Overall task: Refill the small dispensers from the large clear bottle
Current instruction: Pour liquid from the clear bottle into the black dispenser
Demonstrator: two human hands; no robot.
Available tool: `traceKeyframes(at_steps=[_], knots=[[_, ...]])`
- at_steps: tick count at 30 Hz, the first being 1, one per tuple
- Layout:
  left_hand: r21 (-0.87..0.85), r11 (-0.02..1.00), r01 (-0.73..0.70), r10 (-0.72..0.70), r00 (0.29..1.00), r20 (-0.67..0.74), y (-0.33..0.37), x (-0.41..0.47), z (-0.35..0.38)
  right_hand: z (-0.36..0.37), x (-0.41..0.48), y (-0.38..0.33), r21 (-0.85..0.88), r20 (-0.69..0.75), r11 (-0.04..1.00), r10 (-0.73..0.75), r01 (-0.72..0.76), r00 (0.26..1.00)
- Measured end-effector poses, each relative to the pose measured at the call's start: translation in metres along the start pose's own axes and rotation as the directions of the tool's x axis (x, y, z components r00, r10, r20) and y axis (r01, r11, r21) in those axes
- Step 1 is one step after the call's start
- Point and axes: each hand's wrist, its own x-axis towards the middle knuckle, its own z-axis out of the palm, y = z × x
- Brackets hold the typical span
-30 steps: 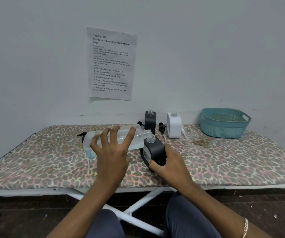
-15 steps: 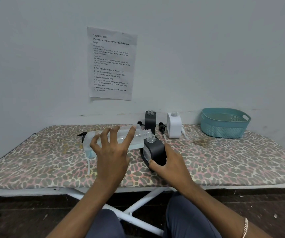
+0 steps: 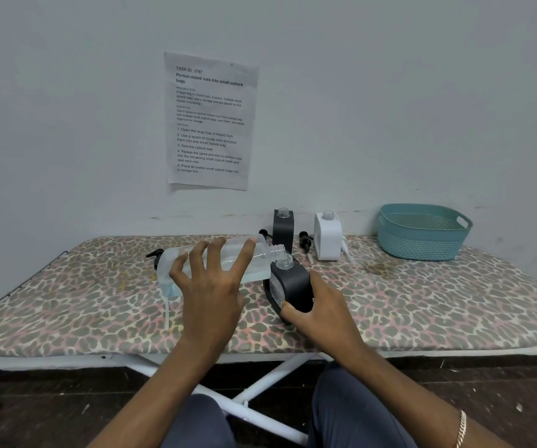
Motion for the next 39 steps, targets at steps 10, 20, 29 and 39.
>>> traceKeyframes(at_steps=[10,20,29,39], knots=[[-0.007,1.0,-0.006,0.006,1.0,-0.004,-0.0001,-0.0003,-0.0008,-0.0005,-0.0001,0.0001,0.011,0.0,1.0,0.007,-0.007,1.0],[-0.004,1.0,-0.003,0.003,1.0,0.013,0.0003,-0.0002,-0.0009,-0.0012,-0.0002,-0.0005,0.005,0.005,1.0,0.007,-0.007,1.0],[-0.018,1.0,0.004,-0.003,1.0,0.02,0.0008,0.0001,-0.0023,-0.0019,0.0002,-0.0022,-0.002,0.01,1.0,0.009,-0.009,1.0],[-0.009,1.0,0.008,-0.008,1.0,0.007,0.0003,-0.0004,-0.0004,-0.0013,-0.0004,-0.0014,0.015,0.002,1.0,0.008,-0.008,1.0]])
